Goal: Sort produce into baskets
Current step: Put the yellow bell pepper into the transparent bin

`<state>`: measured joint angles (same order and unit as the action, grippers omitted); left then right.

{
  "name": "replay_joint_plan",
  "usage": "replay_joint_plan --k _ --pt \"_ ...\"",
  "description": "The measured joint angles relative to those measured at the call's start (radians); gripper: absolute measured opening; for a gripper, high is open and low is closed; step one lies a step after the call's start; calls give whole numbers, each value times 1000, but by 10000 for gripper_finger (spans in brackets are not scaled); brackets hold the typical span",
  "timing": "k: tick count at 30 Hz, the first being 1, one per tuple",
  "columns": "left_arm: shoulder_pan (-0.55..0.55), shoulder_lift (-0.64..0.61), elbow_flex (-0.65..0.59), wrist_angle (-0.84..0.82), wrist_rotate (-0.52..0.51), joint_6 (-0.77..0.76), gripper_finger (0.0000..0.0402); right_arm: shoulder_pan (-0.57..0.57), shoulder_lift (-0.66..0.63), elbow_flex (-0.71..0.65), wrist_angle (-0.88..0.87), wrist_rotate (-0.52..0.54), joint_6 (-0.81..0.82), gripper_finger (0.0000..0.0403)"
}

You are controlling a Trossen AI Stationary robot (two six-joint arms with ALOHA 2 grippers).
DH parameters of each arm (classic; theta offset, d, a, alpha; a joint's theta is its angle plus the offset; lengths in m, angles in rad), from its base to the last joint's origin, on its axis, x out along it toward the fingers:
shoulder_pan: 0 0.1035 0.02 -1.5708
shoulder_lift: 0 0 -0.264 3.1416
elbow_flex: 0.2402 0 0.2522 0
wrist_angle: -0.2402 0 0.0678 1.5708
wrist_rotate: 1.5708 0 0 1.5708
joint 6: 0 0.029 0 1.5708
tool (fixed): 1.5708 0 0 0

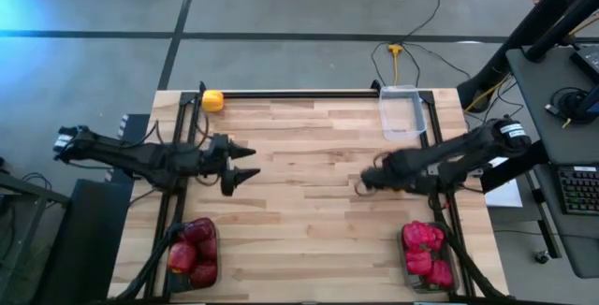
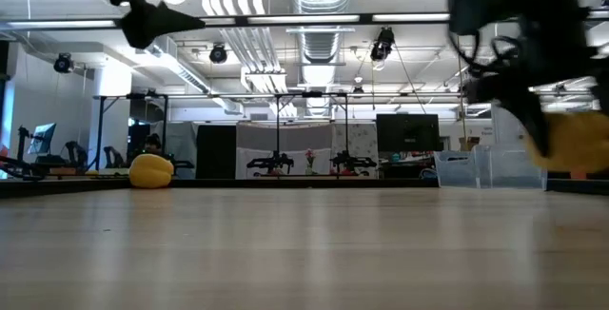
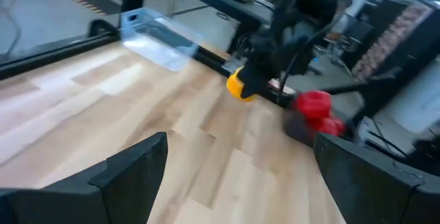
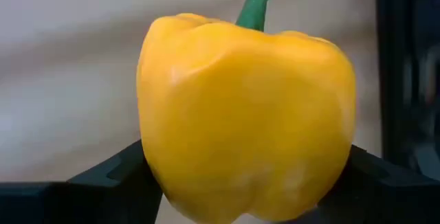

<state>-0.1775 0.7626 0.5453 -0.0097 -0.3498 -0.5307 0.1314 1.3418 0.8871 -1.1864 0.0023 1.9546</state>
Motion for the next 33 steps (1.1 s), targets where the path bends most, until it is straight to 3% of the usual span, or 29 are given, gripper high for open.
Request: replay_joint_plan --k 9,14,18,23,28,33 --pt "441 74 0 13 219 -65 348 -418 0 204 -98 221 -535 279" --pt "706 182 75 -87 368 -79 348 -637 2 233 -50 315 -771 282" --pt "875 287 181 -166 368 28 348 -827 3 169 145 313 -963 280" --pt "1036 419 306 -213 366 102 348 -999 3 66 329 310 -1072 283" --pt "1131 583 448 -316 279 178 348 -1065 11 26 468 316 -1141 282" --pt "1160 704 574 -419 259 287 348 -1056 66 34 451 352 -1131 303"
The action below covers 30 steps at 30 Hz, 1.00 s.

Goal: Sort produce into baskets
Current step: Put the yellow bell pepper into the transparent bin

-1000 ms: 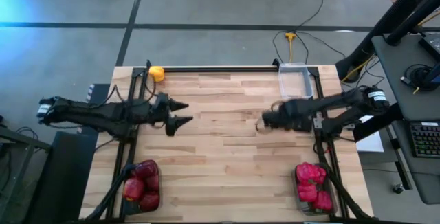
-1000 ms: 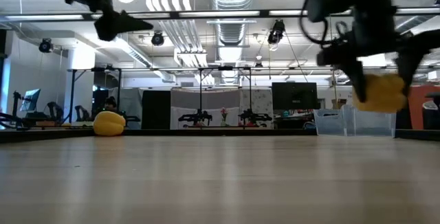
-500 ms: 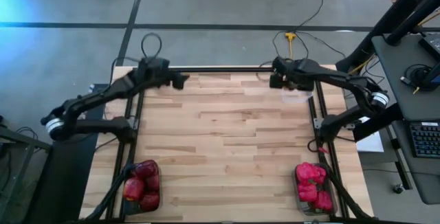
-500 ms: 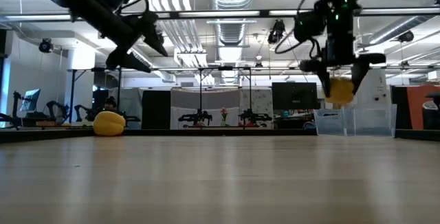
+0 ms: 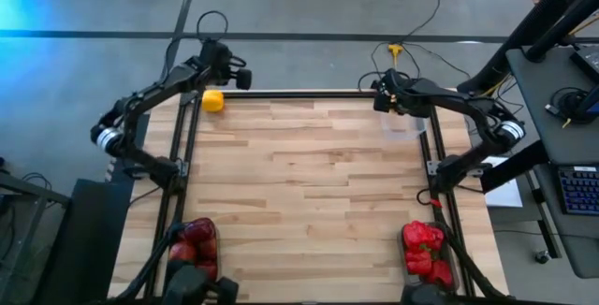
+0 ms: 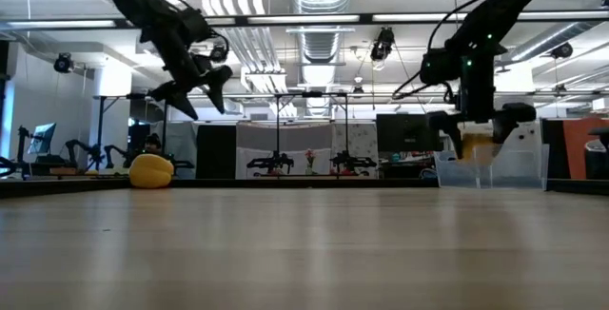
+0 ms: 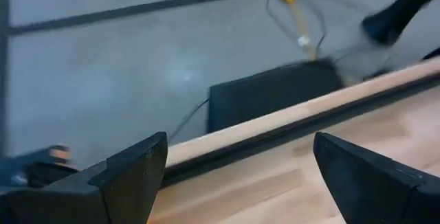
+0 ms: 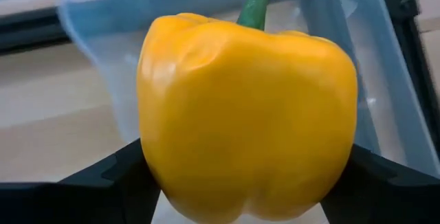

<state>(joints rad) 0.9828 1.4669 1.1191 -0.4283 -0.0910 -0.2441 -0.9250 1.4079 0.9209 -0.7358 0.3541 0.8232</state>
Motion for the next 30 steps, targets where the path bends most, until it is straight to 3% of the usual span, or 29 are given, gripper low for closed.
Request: replay_joint_plan --k 6,13,22,27,30 --pt "16 138 205 -235 -31 241 348 2 93 7 0 12 39 329" --pt "21 207 403 -529 -30 463 348 3 94 12 16 12 -22 358" --pt "25 211 469 -726 -43 540 395 54 -57 38 9 76 -33 365" --pt "44 249 473 -758 -110 741 395 120 -187 52 127 188 -132 365" --pt "53 272 473 -803 -111 810 397 153 -243 52 203 191 -173 365"
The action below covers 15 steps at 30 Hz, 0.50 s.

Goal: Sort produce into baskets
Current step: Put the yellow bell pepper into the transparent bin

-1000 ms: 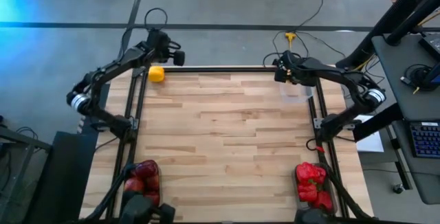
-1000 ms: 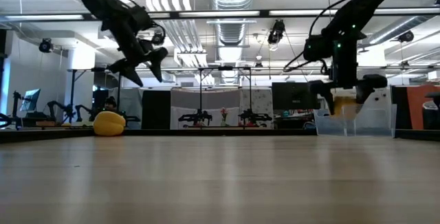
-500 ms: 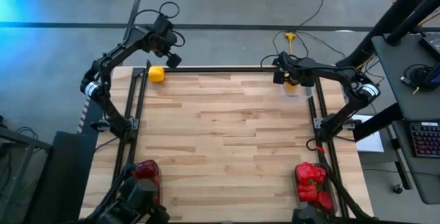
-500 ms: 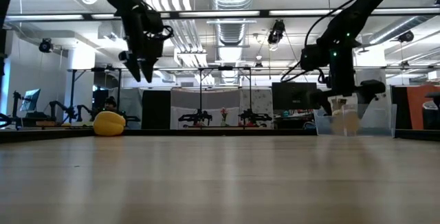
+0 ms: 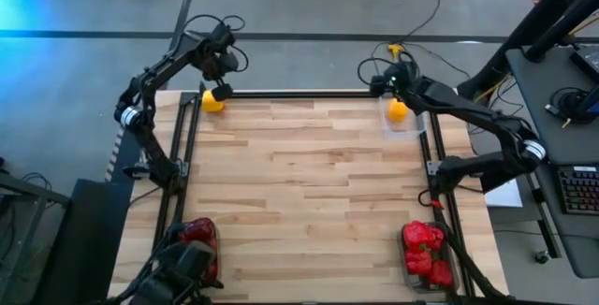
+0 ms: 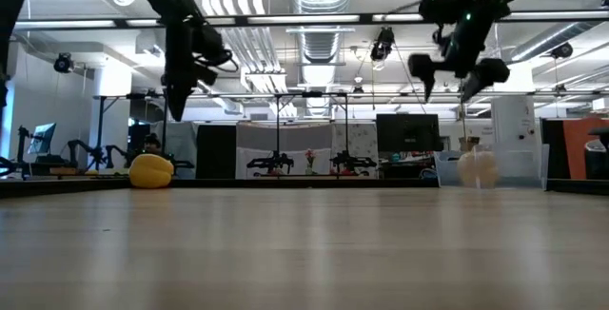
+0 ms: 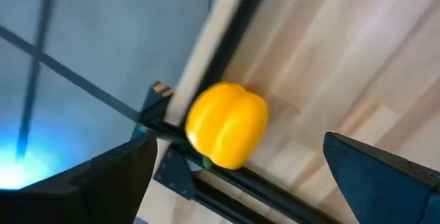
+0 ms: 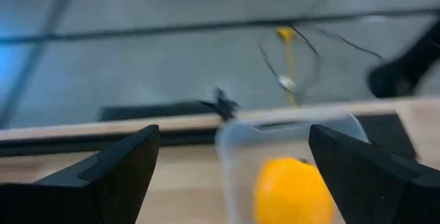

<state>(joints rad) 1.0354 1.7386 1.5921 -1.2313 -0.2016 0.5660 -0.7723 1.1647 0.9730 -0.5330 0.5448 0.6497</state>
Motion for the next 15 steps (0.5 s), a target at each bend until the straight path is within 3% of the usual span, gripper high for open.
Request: replay_joint_plan --k 8,15 --pt "8 102 -1 -50 -2 -24 398 145 -94 0 79 -21 -7 366" --pt "9 201 -1 -55 -143 5 398 227 -72 0 74 -29 -7 366"
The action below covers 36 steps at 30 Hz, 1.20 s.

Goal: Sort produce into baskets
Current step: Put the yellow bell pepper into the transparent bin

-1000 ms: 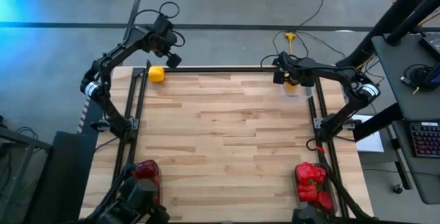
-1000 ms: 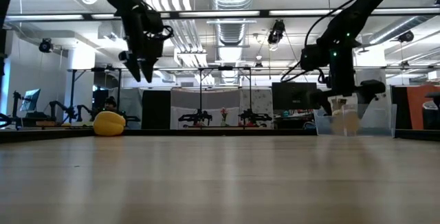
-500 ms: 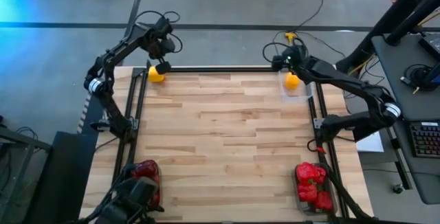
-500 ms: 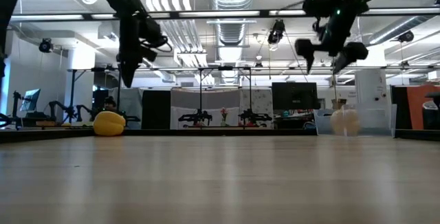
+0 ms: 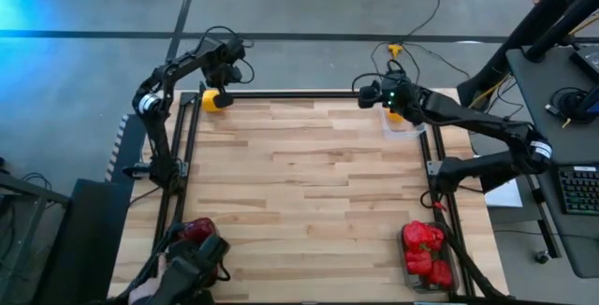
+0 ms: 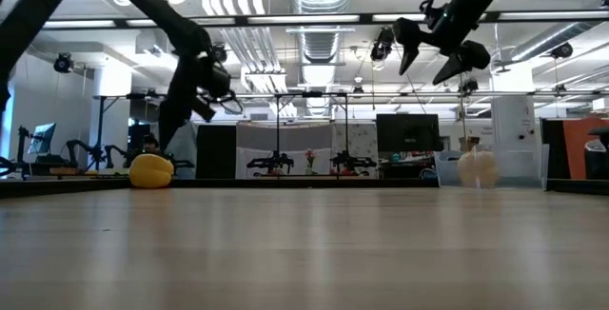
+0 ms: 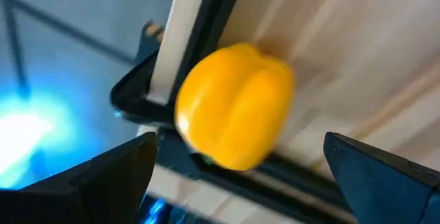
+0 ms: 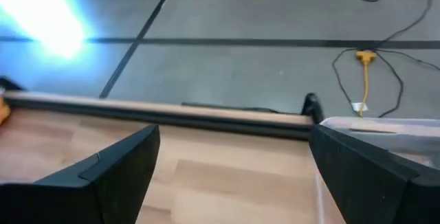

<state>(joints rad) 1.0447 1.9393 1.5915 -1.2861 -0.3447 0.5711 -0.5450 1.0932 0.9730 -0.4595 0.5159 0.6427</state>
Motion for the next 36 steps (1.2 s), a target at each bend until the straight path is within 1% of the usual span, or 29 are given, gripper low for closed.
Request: replay_joint_plan --k 1,3,7,10,13,16,21,25,26,29,31,36 --pt "0 21 2 -1 -41 10 398 13 4 0 0 0 1 366" --pt "1 57 16 -21 -83 21 398 39 14 0 0 0 5 366" --pt "9 104 39 -37 -118 14 398 75 24 0 0 0 19 366" --pt "12 112 43 -21 -117 19 398 94 23 0 1 0 25 366" --pt "17 135 45 -16 -102 17 398 98 23 0 1 -2 29 366" --pt "30 156 42 -30 -73 -20 398 102 22 0 1 -18 44 366" --pt "45 158 42 -35 -72 -44 398 116 22 0 0 -27 53 366" --pt "45 157 46 -41 -47 -64 397 126 22 0 0 -28 61 366" --pt "46 156 45 -41 -23 -66 395 129 22 0 0 -29 65 366" --pt "57 156 43 -35 49 -74 389 138 22 1 0 -30 67 366" --pt "61 156 43 -34 50 -72 382 142 22 1 0 -31 66 366" --pt "61 156 43 -44 49 -76 356 143 22 2 -1 -72 63 366"
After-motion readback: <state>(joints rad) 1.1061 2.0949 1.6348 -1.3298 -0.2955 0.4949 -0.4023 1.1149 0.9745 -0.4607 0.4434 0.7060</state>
